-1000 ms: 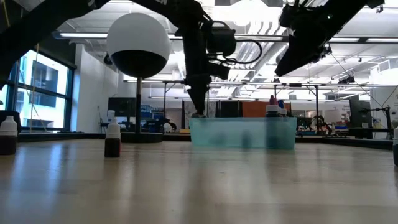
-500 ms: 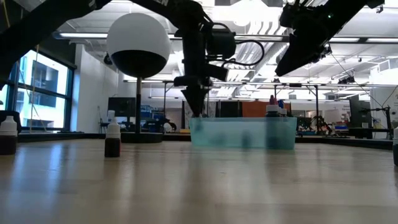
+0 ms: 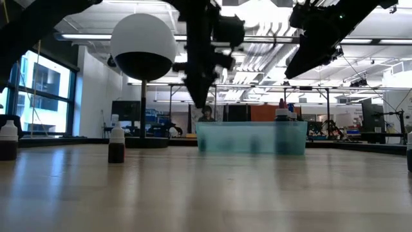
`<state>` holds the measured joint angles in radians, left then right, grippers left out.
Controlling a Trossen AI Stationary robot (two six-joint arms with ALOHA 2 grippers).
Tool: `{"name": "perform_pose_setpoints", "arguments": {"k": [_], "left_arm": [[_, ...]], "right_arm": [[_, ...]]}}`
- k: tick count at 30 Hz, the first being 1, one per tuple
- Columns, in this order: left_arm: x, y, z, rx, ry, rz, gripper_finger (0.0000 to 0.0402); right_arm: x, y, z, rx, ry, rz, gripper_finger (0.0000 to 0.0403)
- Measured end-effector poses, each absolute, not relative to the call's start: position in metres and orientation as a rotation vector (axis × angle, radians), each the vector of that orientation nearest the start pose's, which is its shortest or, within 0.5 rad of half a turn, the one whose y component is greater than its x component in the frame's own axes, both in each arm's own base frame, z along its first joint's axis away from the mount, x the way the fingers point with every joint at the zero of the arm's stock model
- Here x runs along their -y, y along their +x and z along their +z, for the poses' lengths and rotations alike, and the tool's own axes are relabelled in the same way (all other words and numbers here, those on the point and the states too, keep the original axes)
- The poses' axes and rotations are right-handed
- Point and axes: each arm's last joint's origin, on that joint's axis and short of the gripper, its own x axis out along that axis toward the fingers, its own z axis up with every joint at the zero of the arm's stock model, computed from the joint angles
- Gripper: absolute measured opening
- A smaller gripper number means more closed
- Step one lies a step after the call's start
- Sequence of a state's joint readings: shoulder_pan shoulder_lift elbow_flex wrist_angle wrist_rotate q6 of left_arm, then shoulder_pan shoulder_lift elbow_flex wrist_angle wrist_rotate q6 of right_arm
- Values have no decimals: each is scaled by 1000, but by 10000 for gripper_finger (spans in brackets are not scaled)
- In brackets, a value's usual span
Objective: Pick & Place food coloring
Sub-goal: Put the small red food coloring bottle into the green bin
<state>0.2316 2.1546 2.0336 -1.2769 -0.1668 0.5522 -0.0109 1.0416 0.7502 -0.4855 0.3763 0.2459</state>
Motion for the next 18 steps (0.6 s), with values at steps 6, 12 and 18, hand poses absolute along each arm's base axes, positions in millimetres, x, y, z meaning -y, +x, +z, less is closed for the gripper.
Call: {"name": "perform_pose_setpoints", "arguments": {"k": [6, 12, 18], "left_arm": [[-65, 406, 289, -1489, 199, -179, 96], [-10, 401, 284, -1530, -56, -436, 96], [50, 398, 260, -1608, 77, -463, 97]], "right_arm": [[13, 206, 252, -716, 96, -445, 195], [12, 206, 246, -724, 94, -439, 195], [12, 205, 237, -736, 62, -423, 195]]}}
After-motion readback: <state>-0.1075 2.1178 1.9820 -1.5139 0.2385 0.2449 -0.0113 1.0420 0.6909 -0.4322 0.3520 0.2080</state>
